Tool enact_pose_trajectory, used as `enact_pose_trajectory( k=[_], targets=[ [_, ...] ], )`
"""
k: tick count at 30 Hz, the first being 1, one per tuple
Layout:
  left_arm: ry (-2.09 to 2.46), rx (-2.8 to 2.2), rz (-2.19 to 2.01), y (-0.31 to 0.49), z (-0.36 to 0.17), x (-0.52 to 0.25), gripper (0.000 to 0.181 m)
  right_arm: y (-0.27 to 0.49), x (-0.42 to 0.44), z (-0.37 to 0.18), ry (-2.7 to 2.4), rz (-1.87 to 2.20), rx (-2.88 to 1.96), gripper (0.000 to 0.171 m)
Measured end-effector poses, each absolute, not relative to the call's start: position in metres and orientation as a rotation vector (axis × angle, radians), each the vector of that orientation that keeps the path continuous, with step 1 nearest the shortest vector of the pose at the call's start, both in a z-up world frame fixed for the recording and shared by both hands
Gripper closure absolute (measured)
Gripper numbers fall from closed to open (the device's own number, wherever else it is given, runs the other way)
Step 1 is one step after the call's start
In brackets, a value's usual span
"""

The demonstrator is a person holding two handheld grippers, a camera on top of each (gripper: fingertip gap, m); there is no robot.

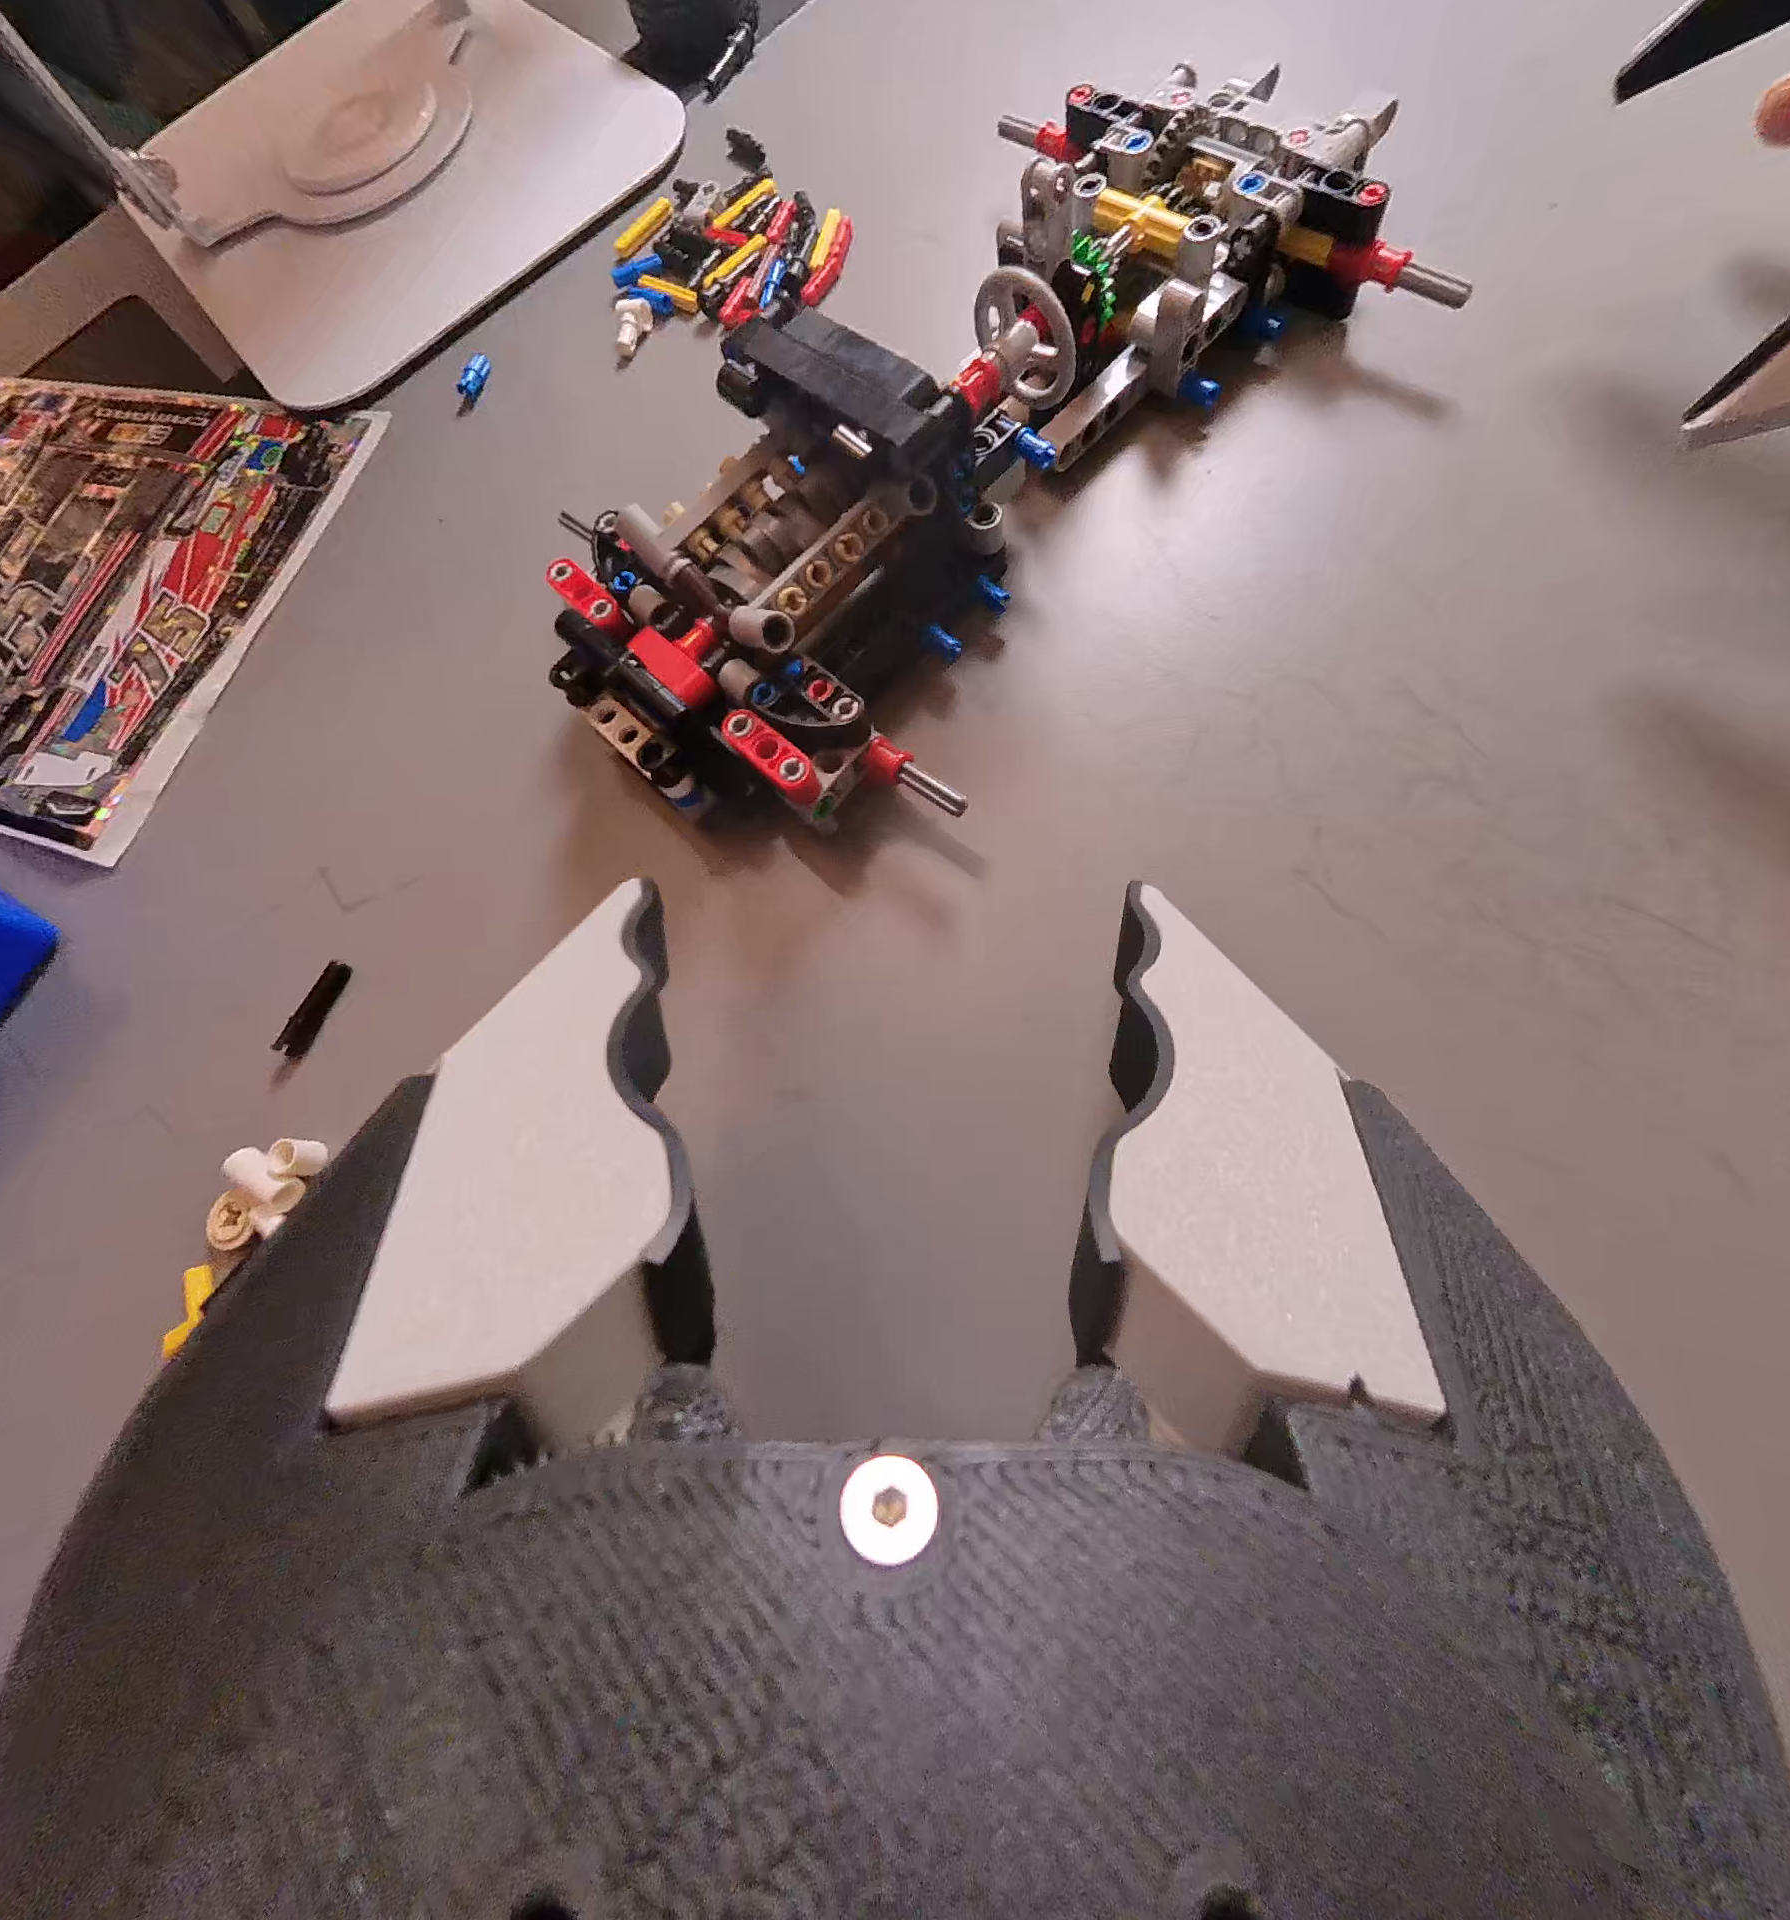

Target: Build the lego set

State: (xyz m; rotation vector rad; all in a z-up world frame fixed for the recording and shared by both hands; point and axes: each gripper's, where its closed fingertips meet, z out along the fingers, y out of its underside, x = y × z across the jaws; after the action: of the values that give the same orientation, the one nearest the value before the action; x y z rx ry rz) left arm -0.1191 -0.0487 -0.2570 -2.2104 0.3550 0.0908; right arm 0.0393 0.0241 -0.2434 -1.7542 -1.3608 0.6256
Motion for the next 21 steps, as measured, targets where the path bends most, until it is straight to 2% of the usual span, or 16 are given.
enact_pose_trajectory(
  k=[21],
  targets=[
    [0.35,-2.163,0.289,-0.045,-0.258,-0.131,0.097,0.04,0.047,-0.245,-1.524,0.635,-1.549,0.112]
  ],
)
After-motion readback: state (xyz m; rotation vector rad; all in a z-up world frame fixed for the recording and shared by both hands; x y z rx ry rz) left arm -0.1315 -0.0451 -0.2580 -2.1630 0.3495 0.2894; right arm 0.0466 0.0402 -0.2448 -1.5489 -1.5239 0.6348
